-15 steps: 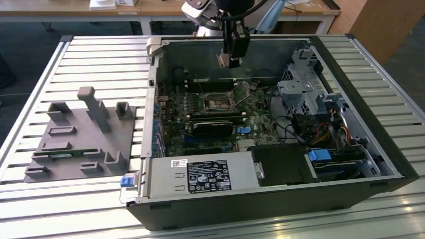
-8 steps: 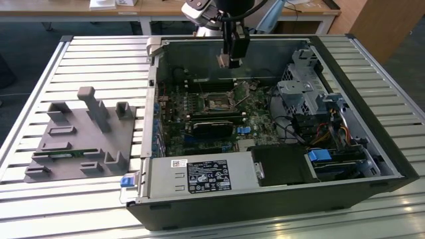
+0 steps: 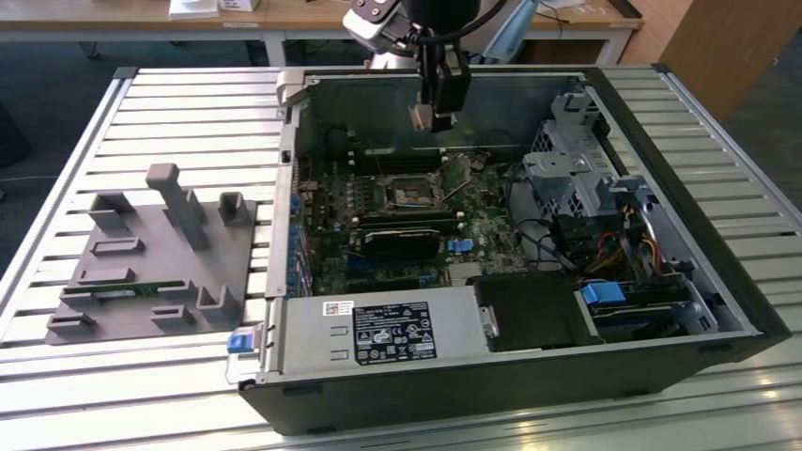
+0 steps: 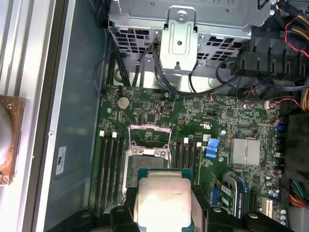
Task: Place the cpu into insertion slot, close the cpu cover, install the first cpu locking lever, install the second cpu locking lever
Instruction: 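Place the cpu into insertion slot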
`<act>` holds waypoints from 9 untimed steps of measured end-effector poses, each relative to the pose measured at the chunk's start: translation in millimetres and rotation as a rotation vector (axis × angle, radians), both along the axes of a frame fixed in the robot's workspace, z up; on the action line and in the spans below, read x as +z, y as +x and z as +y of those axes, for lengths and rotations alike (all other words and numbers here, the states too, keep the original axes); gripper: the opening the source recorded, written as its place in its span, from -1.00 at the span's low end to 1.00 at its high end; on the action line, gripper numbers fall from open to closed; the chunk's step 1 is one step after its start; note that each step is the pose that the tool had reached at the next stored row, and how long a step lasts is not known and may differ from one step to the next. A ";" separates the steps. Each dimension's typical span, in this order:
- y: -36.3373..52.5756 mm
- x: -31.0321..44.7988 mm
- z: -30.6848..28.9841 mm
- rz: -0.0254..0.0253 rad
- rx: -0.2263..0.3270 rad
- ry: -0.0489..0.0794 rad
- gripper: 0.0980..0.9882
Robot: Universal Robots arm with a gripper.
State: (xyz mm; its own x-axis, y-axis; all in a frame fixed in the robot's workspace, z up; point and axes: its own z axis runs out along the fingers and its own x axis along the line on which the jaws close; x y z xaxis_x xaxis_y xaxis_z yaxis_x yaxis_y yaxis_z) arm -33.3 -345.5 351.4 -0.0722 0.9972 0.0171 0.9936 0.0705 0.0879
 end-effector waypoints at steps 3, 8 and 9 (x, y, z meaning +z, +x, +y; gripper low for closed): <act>0.0 -1.3 0.0 0.0000 0.000 0.000 -0.04; 0.0 -1.9 0.0 0.0000 0.000 0.000 -0.04; 0.0 -2.0 0.0 0.0000 0.000 0.000 -0.04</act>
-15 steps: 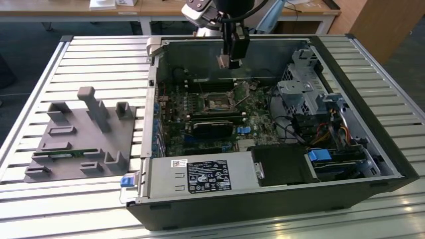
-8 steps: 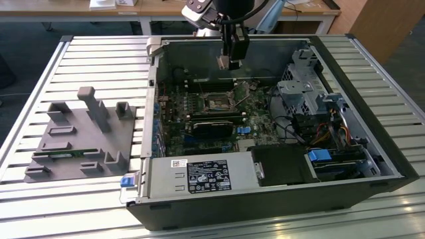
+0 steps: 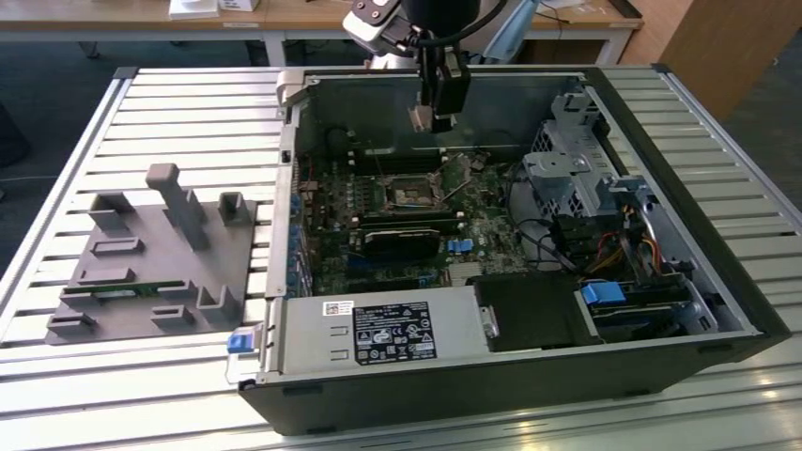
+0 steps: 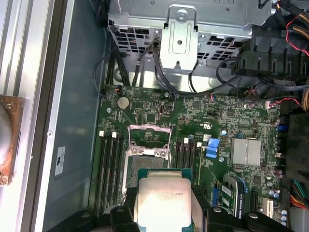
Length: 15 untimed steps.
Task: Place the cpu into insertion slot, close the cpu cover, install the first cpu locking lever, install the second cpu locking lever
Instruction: 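Place the cpu into insertion slot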
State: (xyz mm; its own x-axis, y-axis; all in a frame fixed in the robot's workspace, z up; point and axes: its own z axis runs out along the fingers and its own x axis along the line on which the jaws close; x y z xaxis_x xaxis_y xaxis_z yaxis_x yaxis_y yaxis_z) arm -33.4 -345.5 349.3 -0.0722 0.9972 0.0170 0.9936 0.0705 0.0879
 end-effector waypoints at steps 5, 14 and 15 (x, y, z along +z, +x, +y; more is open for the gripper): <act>0.0 -1.8 0.0 0.0000 0.000 0.000 -0.04; 0.0 -5.1 0.0 0.0000 0.000 0.000 -0.04; 0.0 -5.2 0.0 0.0000 0.000 0.000 -0.04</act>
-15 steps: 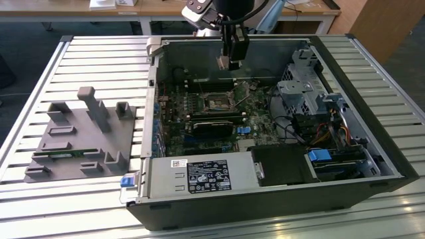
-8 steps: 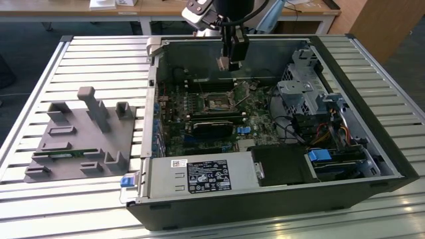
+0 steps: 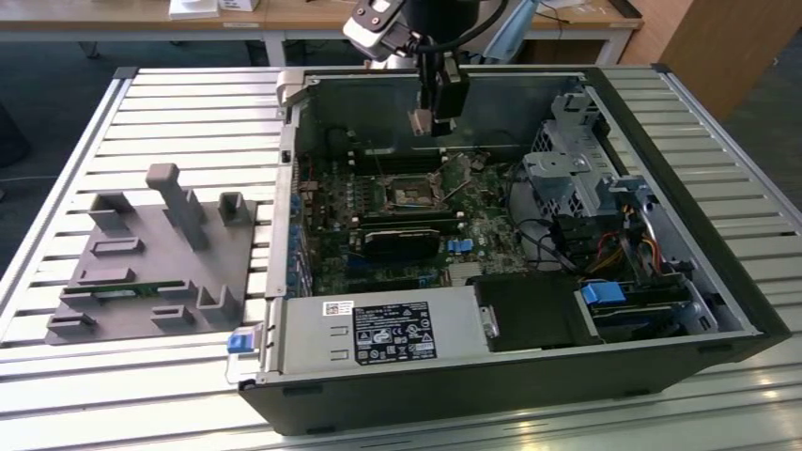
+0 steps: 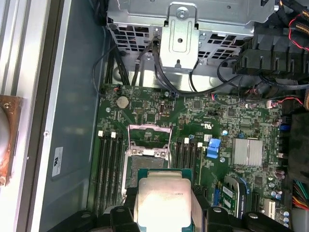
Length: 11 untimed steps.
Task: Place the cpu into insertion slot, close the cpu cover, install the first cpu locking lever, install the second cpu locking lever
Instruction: 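Place the cpu into insertion slot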
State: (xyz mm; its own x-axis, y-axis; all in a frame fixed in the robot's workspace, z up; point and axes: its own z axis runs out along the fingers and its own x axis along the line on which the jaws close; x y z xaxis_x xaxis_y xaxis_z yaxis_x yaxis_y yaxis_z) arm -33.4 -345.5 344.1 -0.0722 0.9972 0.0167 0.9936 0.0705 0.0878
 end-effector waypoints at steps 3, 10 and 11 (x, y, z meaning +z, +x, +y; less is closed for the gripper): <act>0.0 -2.3 0.0 0.0000 0.000 0.000 -0.04; 0.0 -3.3 0.0 0.0000 0.000 0.000 -0.04; 0.0 -3.5 0.0 -0.0001 0.000 0.000 -0.04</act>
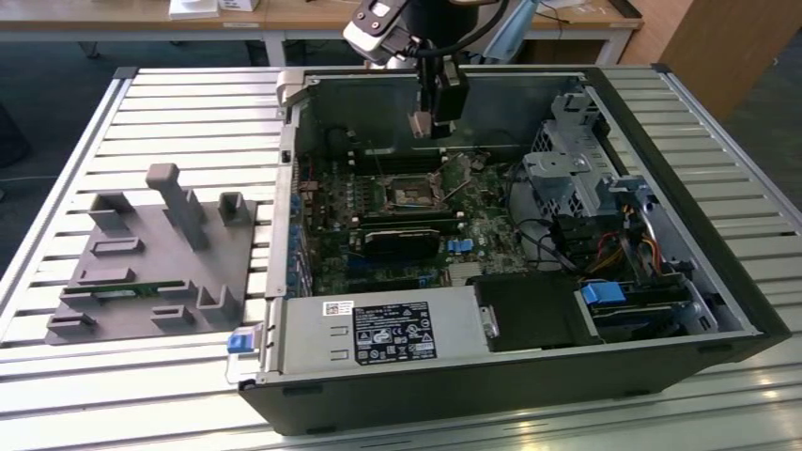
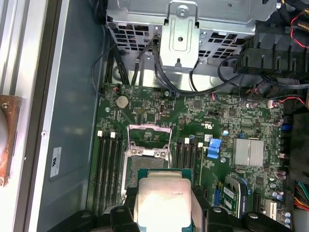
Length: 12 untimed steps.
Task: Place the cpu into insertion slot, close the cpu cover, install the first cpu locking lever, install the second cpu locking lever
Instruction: 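Place the cpu into insertion slot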
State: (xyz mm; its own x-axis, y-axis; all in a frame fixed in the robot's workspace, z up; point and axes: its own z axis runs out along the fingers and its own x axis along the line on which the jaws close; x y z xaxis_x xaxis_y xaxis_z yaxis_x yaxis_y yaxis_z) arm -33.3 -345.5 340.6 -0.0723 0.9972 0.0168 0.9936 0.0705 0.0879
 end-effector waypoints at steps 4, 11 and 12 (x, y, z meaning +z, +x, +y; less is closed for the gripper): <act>0.0 -2.4 0.0 0.0000 0.000 0.000 -0.04; 0.0 -3.8 0.0 0.0000 0.000 0.000 -0.04; 0.0 -4.0 0.0 0.0000 0.000 0.000 -0.04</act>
State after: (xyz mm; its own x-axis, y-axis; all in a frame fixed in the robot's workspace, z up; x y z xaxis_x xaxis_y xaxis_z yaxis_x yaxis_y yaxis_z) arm -33.4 -345.5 336.6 -0.0723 0.9972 0.0167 0.9936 0.0705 0.0878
